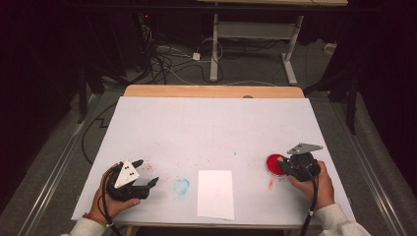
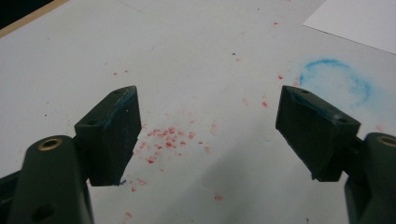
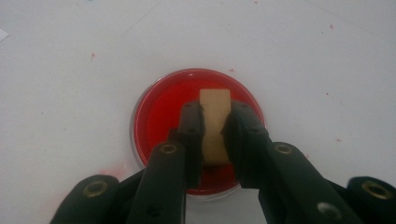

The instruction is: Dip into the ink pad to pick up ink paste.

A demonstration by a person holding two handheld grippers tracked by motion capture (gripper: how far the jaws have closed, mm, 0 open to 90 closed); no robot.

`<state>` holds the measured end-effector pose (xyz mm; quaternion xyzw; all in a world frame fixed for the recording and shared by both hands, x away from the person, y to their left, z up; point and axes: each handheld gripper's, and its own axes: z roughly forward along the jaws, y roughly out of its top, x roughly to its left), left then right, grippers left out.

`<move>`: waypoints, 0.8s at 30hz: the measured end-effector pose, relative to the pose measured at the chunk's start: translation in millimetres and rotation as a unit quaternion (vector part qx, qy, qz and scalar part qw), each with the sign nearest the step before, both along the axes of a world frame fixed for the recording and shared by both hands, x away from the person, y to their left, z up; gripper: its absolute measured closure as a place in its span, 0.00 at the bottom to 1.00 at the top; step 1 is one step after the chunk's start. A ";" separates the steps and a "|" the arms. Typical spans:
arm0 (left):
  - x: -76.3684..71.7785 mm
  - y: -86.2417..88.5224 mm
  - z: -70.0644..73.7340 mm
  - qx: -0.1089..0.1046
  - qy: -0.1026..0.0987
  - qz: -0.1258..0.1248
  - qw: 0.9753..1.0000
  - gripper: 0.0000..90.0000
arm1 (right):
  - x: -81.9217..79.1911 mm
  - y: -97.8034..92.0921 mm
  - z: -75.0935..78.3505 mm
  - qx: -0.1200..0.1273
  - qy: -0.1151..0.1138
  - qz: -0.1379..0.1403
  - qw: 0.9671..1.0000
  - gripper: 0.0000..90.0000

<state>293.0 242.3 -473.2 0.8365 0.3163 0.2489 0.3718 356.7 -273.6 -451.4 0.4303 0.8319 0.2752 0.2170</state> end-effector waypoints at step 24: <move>-1.0 -3.1 0.2 0.009 0.001 0.000 1.000 0.24 | -25.3 -2.7 55.0 0.064 -0.084 0.028 0.994 0.85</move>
